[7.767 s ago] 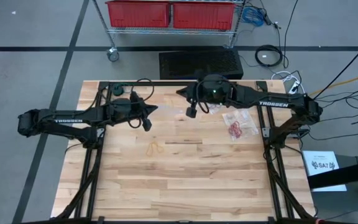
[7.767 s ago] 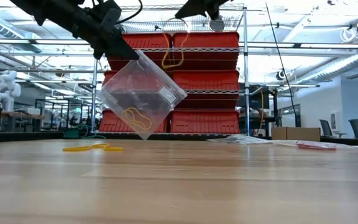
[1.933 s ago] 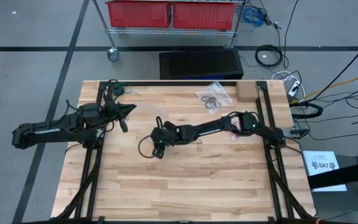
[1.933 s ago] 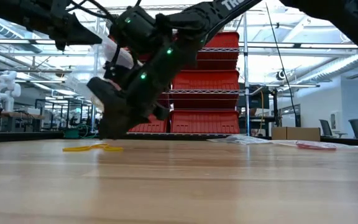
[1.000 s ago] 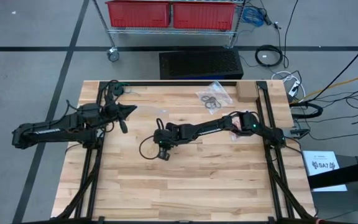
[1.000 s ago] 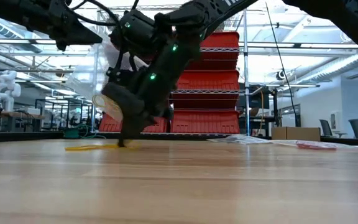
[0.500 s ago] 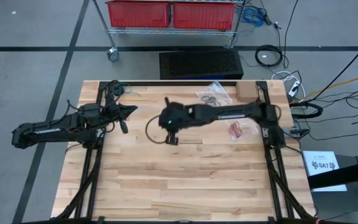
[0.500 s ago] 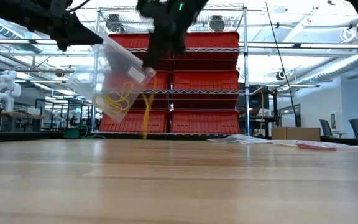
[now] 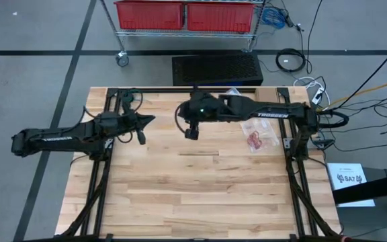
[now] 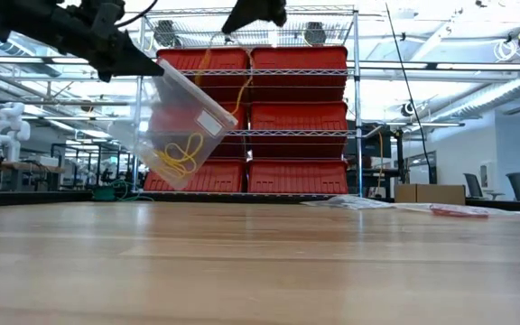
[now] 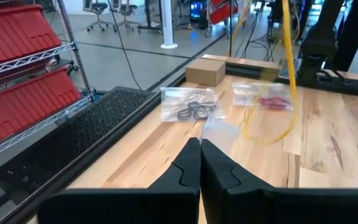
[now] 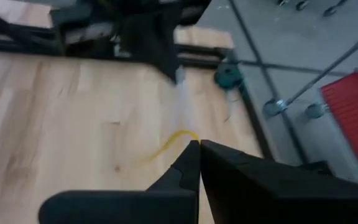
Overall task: Sort rubber bands
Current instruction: Put the yellow rubber band into the zip bag
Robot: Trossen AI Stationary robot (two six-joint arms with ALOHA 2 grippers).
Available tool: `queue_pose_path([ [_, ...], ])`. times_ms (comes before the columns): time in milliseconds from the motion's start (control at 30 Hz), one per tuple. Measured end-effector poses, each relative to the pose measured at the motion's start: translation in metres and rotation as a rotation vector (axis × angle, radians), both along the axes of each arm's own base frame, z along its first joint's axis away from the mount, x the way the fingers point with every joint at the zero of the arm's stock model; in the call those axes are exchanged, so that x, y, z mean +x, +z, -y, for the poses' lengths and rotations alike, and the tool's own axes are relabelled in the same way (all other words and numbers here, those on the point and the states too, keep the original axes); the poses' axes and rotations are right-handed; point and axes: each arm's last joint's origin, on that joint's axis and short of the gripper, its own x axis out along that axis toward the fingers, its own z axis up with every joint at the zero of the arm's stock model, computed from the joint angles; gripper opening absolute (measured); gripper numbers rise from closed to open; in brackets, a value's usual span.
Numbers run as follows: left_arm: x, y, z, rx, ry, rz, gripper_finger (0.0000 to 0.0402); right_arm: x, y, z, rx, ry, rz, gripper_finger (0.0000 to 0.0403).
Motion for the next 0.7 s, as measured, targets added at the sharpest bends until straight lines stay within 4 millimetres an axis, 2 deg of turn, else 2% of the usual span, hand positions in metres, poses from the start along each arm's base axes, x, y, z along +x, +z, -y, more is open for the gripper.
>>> queue_pose_path([
  [333,0.014,-0.006,-0.003,-0.03,-0.005,-0.011,0.0,-0.006,0.016,0.008,-0.044,-0.054,0.057,0.0],
  [700,0.026,-0.006,-0.005,-0.012,-0.008,0.035,0.0,-0.006,0.019,0.012,-0.029,-0.075,0.07,0.0],
])
